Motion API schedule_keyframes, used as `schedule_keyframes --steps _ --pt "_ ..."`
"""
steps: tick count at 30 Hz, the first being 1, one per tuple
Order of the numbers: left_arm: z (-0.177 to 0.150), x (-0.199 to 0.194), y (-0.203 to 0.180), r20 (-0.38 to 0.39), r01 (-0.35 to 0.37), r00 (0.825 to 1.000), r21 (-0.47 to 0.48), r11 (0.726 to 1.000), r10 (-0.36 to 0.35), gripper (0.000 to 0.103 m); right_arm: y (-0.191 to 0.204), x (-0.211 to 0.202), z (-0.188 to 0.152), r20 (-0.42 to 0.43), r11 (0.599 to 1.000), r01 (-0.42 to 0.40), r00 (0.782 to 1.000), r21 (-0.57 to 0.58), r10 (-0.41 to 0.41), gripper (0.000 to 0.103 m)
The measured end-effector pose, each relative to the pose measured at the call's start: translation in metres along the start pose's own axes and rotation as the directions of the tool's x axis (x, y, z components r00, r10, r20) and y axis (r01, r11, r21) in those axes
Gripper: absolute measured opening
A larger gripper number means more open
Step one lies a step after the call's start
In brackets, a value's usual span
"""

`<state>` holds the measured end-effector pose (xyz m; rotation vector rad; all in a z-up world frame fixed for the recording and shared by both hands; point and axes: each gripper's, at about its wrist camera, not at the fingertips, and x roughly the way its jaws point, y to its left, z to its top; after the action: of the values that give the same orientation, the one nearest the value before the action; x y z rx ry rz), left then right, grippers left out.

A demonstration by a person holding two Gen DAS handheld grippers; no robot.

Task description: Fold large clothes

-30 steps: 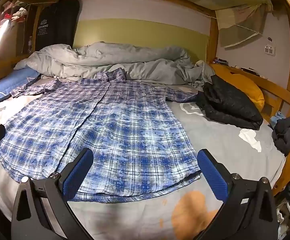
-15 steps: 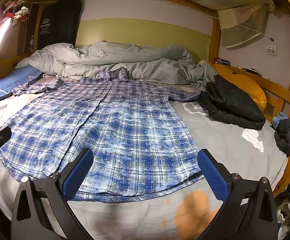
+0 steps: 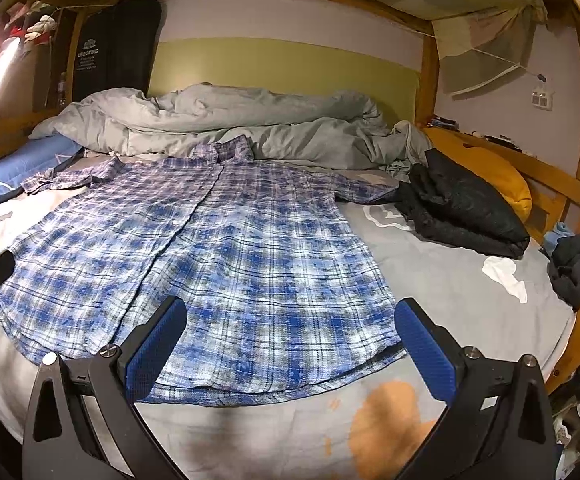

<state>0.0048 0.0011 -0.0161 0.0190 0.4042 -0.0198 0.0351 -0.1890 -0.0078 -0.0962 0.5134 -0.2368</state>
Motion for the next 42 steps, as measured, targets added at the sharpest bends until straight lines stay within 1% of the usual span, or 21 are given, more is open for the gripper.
schedule_keyframes --steps 4,18,30,42 --pt "0.0 -0.002 0.0 -0.002 0.003 1.0 0.003 1.0 -0.003 0.103 -0.003 0.002 0.0 -0.007 1.0 -0.005 1.0 0.014 0.006 0.103" --pt "0.0 -0.002 -0.001 -0.006 0.004 1.0 0.004 1.0 -0.004 0.103 -0.003 0.002 -0.001 -0.009 1.0 -0.002 1.0 0.007 0.002 0.103" --pt "0.002 0.002 0.007 -0.016 -0.006 1.0 -0.004 1.0 0.006 0.103 -0.003 0.0 0.0 -0.005 1.0 -0.01 1.0 0.012 0.01 0.103" --pt "0.003 0.002 0.007 -0.007 -0.009 1.0 -0.004 1.0 0.009 0.103 -0.002 0.002 -0.001 -0.007 1.0 -0.004 1.0 0.006 0.004 0.103"
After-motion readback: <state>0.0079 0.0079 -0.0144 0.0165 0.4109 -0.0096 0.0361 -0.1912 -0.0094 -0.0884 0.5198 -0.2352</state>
